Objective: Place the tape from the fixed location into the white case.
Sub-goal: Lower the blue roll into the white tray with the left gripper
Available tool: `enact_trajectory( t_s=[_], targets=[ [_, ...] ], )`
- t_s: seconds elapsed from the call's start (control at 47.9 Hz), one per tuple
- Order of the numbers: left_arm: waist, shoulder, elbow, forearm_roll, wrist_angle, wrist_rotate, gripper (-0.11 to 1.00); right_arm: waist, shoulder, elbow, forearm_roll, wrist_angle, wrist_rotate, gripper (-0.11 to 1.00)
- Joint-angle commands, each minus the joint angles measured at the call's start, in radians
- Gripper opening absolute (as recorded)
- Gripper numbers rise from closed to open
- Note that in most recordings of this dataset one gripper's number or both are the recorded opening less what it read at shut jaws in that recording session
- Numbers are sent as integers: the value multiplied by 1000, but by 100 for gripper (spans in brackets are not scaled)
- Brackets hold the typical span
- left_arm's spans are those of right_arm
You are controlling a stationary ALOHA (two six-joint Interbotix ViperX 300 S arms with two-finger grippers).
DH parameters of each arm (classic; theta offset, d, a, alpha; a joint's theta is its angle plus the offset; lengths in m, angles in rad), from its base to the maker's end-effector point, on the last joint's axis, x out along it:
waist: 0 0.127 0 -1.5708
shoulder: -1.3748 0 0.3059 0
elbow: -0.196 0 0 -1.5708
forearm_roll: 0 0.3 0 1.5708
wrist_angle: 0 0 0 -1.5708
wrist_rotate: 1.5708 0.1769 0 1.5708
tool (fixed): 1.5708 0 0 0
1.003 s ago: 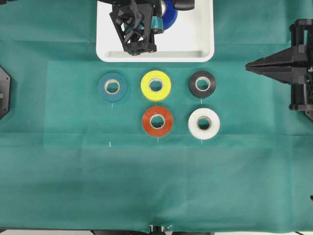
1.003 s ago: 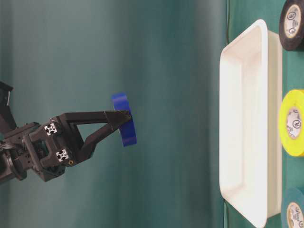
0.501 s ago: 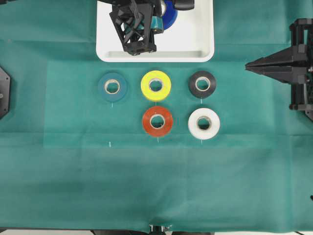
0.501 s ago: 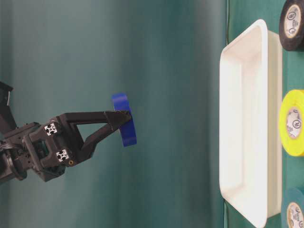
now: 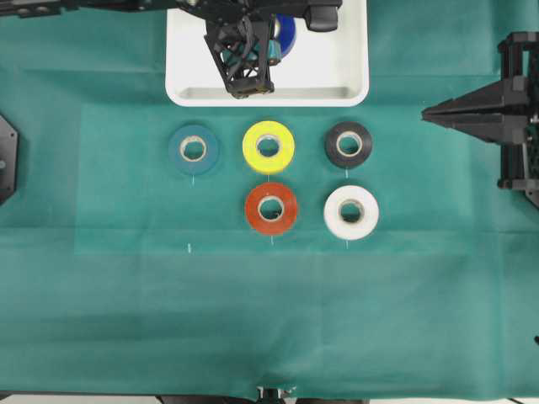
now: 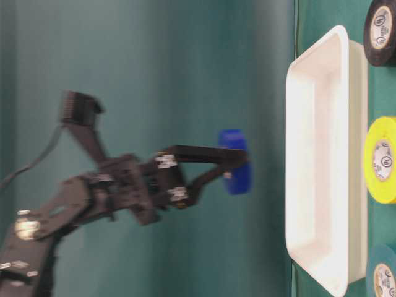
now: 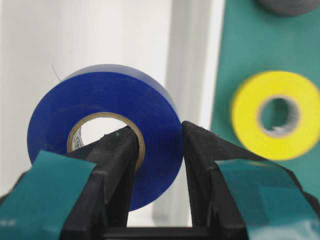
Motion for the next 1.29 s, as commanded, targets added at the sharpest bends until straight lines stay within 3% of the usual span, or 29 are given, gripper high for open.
enact_trajectory(
  t_s=[0.0,0.313,1.065,1.274],
  targets=[
    [12,-3,14,3,-54,3,24,-2,6,-28,0,-3,-2,0],
    [51,38,104,3,-198,26,24,-2,17,-25,-2,-5,-2,0],
    [81,144,118,3,-272,55,24,-14,23,-25,0,-6,-3,0],
    [80,144,118,-3,-275,95,24,-18,23,-26,0,-6,-5,0]
  ],
)
